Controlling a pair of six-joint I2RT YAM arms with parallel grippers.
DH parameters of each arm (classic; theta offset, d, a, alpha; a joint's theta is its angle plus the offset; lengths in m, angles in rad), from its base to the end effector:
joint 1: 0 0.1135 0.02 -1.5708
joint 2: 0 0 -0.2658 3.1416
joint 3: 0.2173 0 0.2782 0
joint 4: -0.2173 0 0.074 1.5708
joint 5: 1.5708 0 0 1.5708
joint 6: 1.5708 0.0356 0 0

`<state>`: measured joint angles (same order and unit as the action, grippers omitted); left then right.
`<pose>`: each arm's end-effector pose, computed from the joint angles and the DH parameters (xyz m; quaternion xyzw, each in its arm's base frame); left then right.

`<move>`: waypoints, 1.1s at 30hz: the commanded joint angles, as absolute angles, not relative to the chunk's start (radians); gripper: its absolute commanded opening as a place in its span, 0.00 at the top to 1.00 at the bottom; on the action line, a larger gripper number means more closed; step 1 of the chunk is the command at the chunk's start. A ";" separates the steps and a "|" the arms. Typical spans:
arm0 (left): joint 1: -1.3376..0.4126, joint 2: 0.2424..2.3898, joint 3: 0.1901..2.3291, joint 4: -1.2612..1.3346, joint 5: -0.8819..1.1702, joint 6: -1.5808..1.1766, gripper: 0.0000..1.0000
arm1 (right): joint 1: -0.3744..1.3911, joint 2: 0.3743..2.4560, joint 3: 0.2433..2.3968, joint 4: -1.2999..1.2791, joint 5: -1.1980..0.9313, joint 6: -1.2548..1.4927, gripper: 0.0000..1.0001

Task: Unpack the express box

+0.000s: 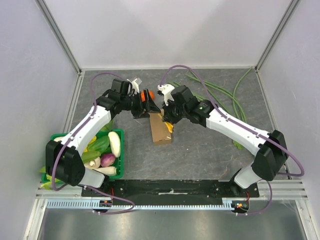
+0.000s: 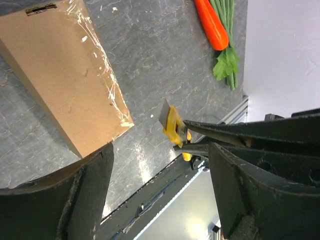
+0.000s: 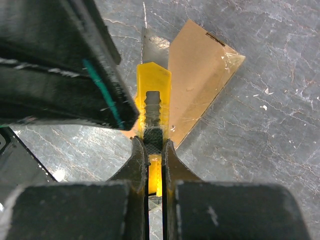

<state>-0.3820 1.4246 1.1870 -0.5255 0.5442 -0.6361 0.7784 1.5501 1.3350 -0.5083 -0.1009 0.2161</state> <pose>0.3039 -0.1420 0.2986 -0.0075 0.8920 -0.4003 0.2101 0.2643 0.2657 0.3074 -0.2725 0.8689 0.2363 0.3390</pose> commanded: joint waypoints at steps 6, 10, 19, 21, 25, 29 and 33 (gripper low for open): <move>-0.364 1.496 1.244 -0.470 0.762 -0.673 0.28 | 0.827 1.494 1.353 -0.492 -0.074 0.147 1.00; -0.362 1.500 1.244 -0.433 0.814 -0.678 0.44 | 0.836 1.491 1.356 -0.492 -0.069 0.134 1.00; -0.351 1.502 1.246 -0.430 0.836 -0.663 0.84 | 0.838 1.493 1.371 -0.488 -0.063 0.118 1.00; -0.350 1.505 1.252 -0.429 0.839 -0.658 0.98 | 0.836 1.491 1.376 -0.482 -0.069 0.120 0.99; -0.347 1.502 1.275 -0.428 0.847 -0.650 0.98 | 0.836 1.474 1.393 -0.480 -0.037 0.149 0.48; -0.333 1.468 1.315 -0.428 0.847 -0.644 0.98 | 0.836 1.433 1.393 -0.437 0.028 0.216 0.02; -0.313 1.427 1.376 -0.425 0.841 -0.644 0.98 | 0.834 1.372 1.376 -0.371 0.092 0.325 0.02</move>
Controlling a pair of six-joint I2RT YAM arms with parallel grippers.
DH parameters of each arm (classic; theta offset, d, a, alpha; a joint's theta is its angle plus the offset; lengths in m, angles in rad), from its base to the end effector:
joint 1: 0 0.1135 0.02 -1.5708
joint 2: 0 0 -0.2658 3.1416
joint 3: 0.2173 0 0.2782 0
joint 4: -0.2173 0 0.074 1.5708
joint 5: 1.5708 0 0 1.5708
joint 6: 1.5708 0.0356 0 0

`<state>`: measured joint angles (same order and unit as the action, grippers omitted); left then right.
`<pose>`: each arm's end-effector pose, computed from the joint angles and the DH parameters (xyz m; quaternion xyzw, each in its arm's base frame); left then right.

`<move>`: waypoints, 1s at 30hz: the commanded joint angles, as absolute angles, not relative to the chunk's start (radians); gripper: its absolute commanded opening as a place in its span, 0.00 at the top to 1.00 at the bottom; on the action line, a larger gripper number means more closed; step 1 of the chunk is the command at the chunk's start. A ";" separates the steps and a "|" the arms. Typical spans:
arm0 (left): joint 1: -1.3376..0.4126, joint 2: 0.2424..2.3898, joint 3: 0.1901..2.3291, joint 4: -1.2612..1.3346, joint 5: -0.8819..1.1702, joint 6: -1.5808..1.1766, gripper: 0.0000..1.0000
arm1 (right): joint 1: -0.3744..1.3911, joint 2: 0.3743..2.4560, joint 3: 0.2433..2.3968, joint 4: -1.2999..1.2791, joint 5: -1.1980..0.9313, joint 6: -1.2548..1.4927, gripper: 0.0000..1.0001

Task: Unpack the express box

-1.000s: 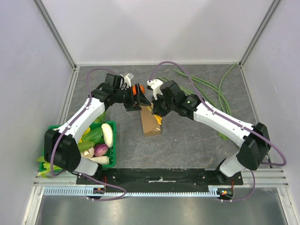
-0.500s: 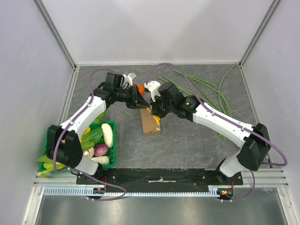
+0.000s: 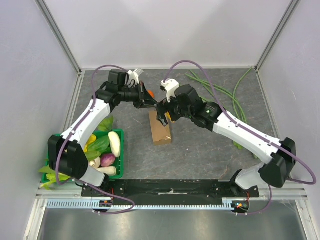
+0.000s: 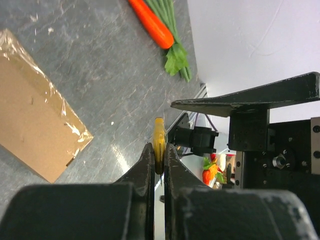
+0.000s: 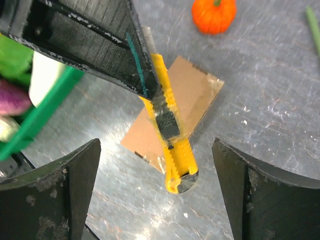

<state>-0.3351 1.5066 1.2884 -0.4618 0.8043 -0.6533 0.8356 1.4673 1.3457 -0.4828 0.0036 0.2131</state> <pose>0.3295 -0.1419 0.3164 0.0349 0.8467 -0.4990 0.1815 0.2413 0.2667 0.3422 -0.2704 0.8432 0.2312 0.4030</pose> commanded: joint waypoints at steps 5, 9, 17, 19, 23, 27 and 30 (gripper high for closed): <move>-0.299 1.367 1.417 -0.384 0.838 -0.661 0.98 | 0.833 1.276 1.312 -0.227 0.146 0.509 0.02; -0.291 1.312 1.445 -0.298 0.838 -0.715 0.98 | 0.810 1.223 1.285 -0.141 0.166 0.638 0.02; -0.288 1.203 1.445 -0.071 0.815 -0.897 0.98 | 0.649 1.177 1.253 0.134 -0.087 0.815 0.02; -0.288 1.190 1.436 -0.004 0.799 -0.943 0.98 | 0.647 1.180 1.255 0.193 -0.188 0.807 0.02; -0.288 1.174 1.385 0.170 0.787 -1.131 0.98 | 0.647 1.187 1.244 0.377 -0.345 0.867 0.02; -0.290 1.164 1.341 0.310 0.778 -1.221 0.98 | 0.647 1.195 1.244 0.471 -0.422 0.933 0.02; -0.290 1.158 1.316 0.331 0.767 -1.223 0.98 | 0.649 1.200 1.244 0.523 -0.451 0.969 0.02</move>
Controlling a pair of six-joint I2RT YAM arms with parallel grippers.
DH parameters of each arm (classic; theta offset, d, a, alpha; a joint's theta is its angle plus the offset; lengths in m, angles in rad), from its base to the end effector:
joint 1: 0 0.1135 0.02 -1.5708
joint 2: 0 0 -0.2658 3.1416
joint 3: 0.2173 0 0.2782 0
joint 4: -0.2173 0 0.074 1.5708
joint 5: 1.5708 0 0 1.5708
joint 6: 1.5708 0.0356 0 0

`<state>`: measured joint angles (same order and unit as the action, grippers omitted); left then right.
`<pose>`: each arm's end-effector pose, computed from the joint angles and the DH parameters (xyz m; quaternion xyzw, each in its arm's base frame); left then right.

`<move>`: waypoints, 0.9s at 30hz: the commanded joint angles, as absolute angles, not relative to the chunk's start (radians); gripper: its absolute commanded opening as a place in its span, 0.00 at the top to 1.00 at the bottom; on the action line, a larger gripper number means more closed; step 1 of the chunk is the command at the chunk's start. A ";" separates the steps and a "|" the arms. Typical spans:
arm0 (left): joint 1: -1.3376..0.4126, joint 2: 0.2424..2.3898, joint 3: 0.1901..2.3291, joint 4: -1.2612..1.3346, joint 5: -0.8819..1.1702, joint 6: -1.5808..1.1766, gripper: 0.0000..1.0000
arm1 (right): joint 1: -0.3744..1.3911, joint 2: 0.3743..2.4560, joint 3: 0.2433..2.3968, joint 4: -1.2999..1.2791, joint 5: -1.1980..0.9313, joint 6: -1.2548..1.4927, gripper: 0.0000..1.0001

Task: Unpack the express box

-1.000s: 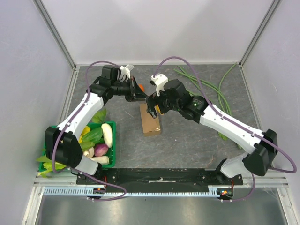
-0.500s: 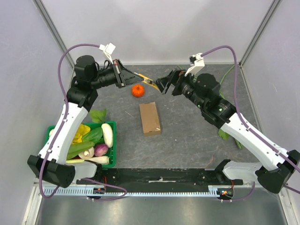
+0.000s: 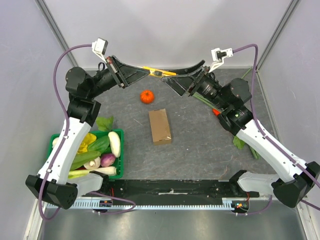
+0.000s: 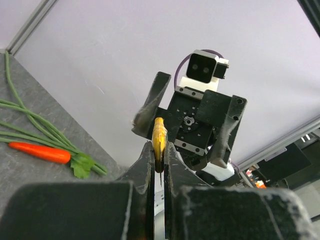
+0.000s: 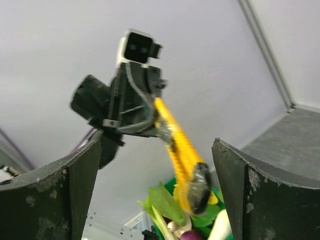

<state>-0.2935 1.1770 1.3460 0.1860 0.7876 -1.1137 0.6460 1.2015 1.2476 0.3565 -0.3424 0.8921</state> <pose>0.2499 -0.1019 0.4982 0.0786 0.6093 -0.6575 0.4362 0.2256 0.1851 0.4759 -0.0743 0.5567 0.6392 0.5253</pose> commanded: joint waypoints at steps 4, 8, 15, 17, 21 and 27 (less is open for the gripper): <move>-0.293 1.141 1.253 0.431 0.759 -1.261 0.98 | 0.650 1.230 1.293 0.529 -0.514 0.983 0.11; -0.298 1.106 1.149 0.625 0.721 -1.270 0.98 | 0.661 1.258 1.315 0.529 -0.546 1.008 0.20; -0.314 1.063 1.103 0.659 0.693 -1.169 0.98 | 0.687 1.295 1.354 0.500 -0.546 0.993 0.26; -0.313 1.048 1.077 0.678 0.680 -1.161 0.98 | 0.690 1.301 1.359 0.494 -0.543 0.992 0.34; -0.318 1.026 1.025 0.730 0.653 -1.154 0.98 | 0.695 1.302 1.362 0.495 -0.529 0.992 0.41; -0.325 1.019 0.973 0.813 0.644 -1.160 0.98 | 0.699 1.321 1.388 0.491 -0.526 0.992 0.50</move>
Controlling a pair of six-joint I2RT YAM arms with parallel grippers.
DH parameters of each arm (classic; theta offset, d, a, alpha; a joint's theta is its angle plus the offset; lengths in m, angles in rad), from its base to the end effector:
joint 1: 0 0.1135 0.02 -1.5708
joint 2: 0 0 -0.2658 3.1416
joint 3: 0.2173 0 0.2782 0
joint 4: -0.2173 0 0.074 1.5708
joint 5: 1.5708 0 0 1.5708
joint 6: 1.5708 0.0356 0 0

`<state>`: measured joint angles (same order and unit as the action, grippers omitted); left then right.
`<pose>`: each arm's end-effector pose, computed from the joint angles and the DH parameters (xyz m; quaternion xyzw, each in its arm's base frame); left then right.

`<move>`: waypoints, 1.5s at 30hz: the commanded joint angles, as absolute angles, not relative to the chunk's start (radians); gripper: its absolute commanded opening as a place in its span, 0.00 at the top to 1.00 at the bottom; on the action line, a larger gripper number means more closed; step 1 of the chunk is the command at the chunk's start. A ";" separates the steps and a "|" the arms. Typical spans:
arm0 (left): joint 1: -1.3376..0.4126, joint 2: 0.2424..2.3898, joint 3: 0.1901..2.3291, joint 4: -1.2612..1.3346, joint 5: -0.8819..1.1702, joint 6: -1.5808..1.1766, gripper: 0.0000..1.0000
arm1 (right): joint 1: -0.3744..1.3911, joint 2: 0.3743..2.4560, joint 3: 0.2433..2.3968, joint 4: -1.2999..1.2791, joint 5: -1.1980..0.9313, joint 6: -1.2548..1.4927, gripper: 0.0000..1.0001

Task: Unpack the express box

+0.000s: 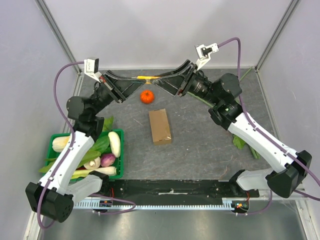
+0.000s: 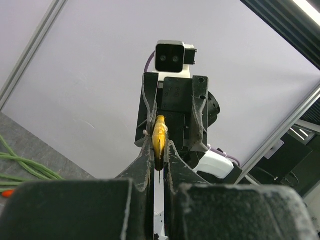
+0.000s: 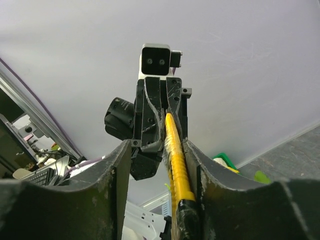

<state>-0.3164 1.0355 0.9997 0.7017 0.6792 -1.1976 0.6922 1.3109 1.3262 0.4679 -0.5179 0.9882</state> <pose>0.2192 -0.0953 0.4552 0.0952 0.5006 -0.6882 0.5164 0.2315 0.2148 0.4833 -0.1430 0.5270 0.7045 0.4533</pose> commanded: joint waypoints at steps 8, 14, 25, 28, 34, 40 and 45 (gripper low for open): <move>-0.328 1.009 0.939 0.865 0.623 -1.149 0.98 | 0.710 1.335 1.408 0.454 -0.540 0.976 0.55; -0.327 1.009 0.939 0.859 0.615 -1.149 0.98 | 0.713 1.336 1.422 0.394 -0.548 0.936 0.42; -0.327 1.014 0.928 0.864 0.629 -1.170 0.98 | 0.712 1.342 1.453 0.308 -0.519 0.893 0.85; -0.327 1.009 0.934 0.839 0.653 -1.164 0.98 | 0.713 1.347 1.471 0.265 -0.512 0.871 0.97; -0.325 0.971 0.922 0.732 0.649 -1.111 0.98 | 0.713 1.339 1.474 0.241 -0.506 0.850 0.97; -0.327 0.954 0.904 0.732 0.650 -1.109 0.98 | 0.713 1.330 1.456 0.279 -0.508 0.868 0.60; -0.325 0.950 0.890 0.749 0.647 -1.109 0.98 | 0.713 1.336 1.459 0.322 -0.540 0.899 0.61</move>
<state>-0.3229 0.9657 0.9009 0.7361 0.6312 -1.1606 0.7132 1.3426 1.4296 0.2504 -0.5182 0.8814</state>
